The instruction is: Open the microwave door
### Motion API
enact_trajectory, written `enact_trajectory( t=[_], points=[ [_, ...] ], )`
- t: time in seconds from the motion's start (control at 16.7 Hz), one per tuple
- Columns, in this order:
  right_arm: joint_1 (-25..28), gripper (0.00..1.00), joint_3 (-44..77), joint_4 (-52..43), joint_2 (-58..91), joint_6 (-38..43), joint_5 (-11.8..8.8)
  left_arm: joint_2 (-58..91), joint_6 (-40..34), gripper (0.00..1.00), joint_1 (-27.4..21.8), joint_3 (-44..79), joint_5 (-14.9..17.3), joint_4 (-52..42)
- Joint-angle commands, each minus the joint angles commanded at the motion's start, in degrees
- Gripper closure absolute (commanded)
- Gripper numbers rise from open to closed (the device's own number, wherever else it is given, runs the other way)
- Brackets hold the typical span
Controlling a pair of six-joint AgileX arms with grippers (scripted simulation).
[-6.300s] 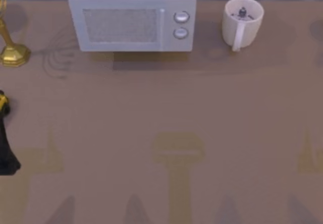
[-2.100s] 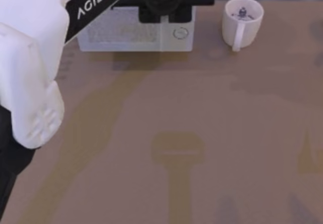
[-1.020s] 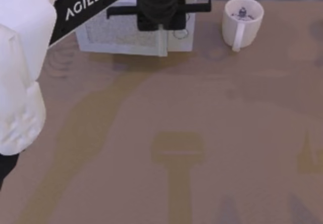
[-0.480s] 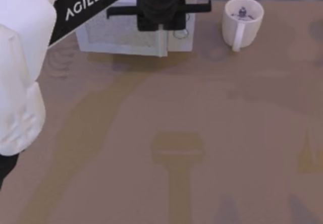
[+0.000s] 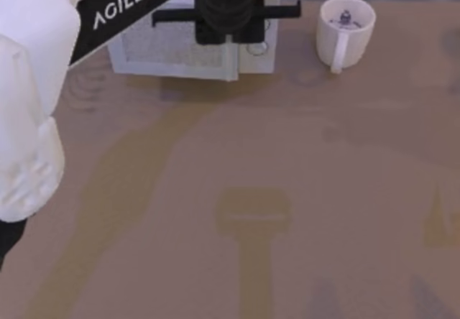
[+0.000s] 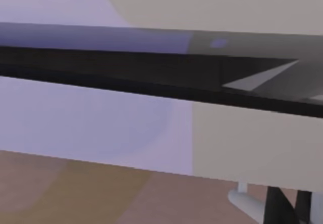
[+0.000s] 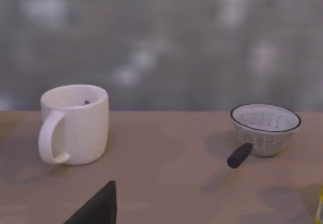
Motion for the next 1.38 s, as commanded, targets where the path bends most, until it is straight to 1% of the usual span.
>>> enact_trajectory(
  t=[0.48, 0.66, 0.9, 1.38],
  points=[
    [0.0, 0.0, 0.0, 0.0, 0.0, 0.0, 0.0, 0.09, -0.12, 1.0, -0.26, -0.13, 0.39, 0.25],
    [0.0, 0.0, 0.0, 0.0, 0.0, 0.0, 0.0, -2.24, 1.86, 1.0, 0.01, -3.78, 0.85, 2.13],
    [0.0, 0.0, 0.0, 0.0, 0.0, 0.0, 0.0, -5.76, 4.84, 1.0, 0.31, -9.65, 2.23, 5.17],
    [0.0, 0.0, 0.0, 0.0, 0.0, 0.0, 0.0, -6.11, 5.15, 1.0, 0.33, -10.17, 2.37, 5.47]
  ],
)
